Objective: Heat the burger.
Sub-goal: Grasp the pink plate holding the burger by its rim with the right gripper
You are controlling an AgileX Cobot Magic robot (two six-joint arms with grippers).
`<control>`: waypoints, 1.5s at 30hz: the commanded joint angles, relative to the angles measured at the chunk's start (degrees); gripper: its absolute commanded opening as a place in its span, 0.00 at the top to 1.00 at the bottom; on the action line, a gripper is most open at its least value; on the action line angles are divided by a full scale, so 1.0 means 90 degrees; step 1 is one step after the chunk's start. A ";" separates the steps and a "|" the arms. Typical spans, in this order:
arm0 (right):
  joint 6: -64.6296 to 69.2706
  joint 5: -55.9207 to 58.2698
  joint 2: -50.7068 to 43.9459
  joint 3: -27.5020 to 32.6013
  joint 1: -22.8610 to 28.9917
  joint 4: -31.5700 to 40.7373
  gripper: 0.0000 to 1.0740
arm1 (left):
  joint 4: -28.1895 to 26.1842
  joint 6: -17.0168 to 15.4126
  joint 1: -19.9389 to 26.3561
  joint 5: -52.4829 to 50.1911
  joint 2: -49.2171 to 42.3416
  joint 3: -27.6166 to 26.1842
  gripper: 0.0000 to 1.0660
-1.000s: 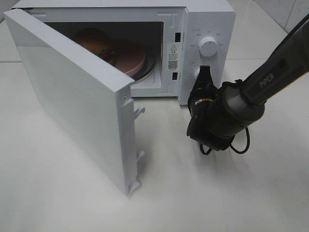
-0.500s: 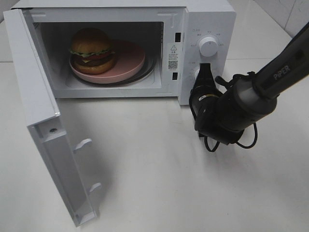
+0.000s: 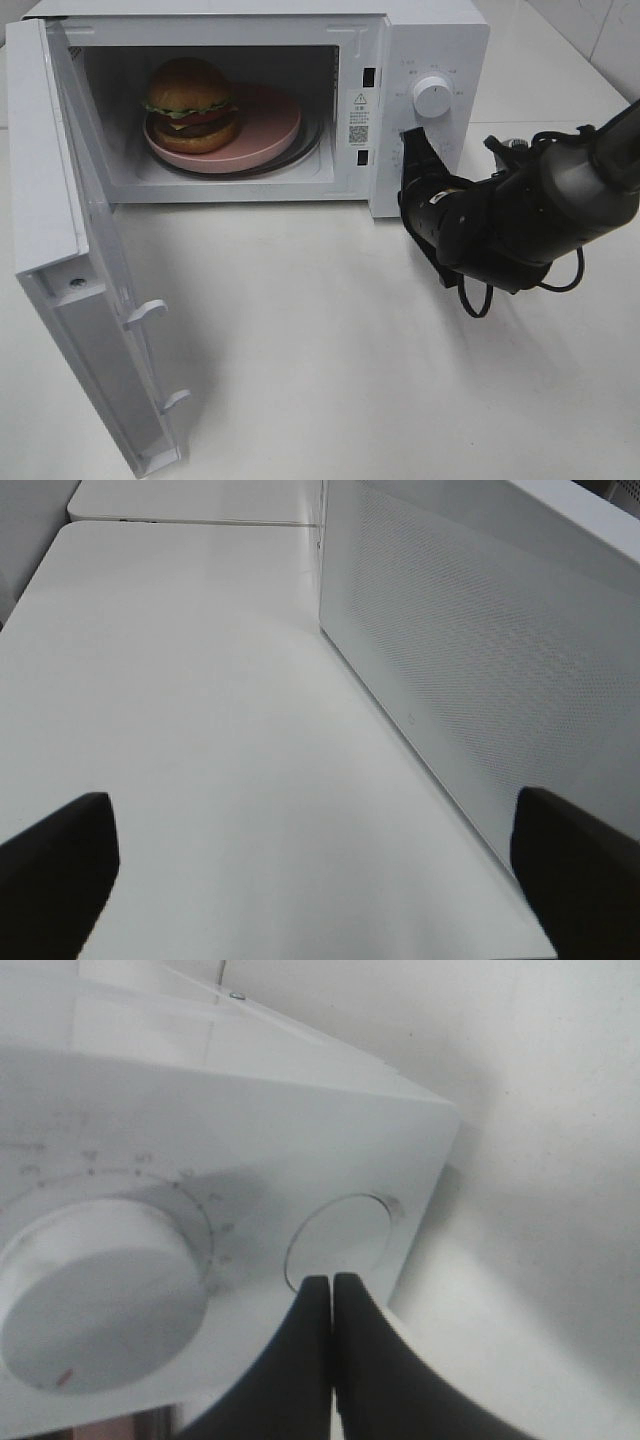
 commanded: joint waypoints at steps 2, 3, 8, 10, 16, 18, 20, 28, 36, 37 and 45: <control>-0.0904 0.0643 -0.0471 0.0306 -0.0045 -0.0433 1.00 | -0.0045 -0.0045 -0.0006 -0.0070 -0.0108 0.0000 0.06; -0.1203 0.0910 -0.0668 0.0439 -0.0045 -0.0624 1.00 | -0.0045 -0.0045 -0.0006 -0.0070 -0.0108 0.0000 0.06; -0.1910 0.1502 -0.1063 0.0605 -0.0045 -0.1197 1.00 | -0.0045 -0.0045 -0.0006 -0.0070 -0.0108 0.0000 0.06; -0.2349 0.1961 -0.1241 0.0611 -0.0057 -0.1509 1.00 | -0.0045 -0.0045 -0.0006 -0.0070 -0.0108 0.0000 0.06; -0.3571 0.3107 -0.1579 0.0611 -0.0057 -0.1846 1.00 | -0.0045 -0.0045 -0.0006 -0.0070 -0.0108 0.0000 0.06; -0.4100 0.3482 -0.1706 0.0611 -0.0057 -0.1846 1.00 | -0.0045 -0.0045 -0.0006 -0.0070 -0.0108 0.0000 0.06; -0.4635 0.3858 -0.1821 0.0579 -0.0057 -0.1891 1.00 | -0.0045 -0.0045 -0.0006 -0.0070 -0.0108 0.0000 0.06; -0.5952 0.6436 -0.1980 -0.0095 -0.0057 -0.3081 1.00 | -0.0045 -0.0045 -0.0006 -0.0070 -0.0108 0.0000 0.06; -0.7531 0.8295 -0.1980 -0.0719 -0.0051 -0.4412 0.99 | -0.0045 -0.0045 -0.0006 -0.0070 -0.0108 0.0000 0.06; -0.7531 0.8295 -0.1980 -0.0719 -0.0051 -0.4412 0.99 | -0.0045 -0.0045 -0.0006 -0.0070 -0.0108 0.0000 0.06; -1.0275 0.9346 -0.1980 -0.1184 -0.0051 -0.5462 0.98 | -0.0045 -0.0045 -0.0006 -0.0070 -0.0108 0.0000 0.06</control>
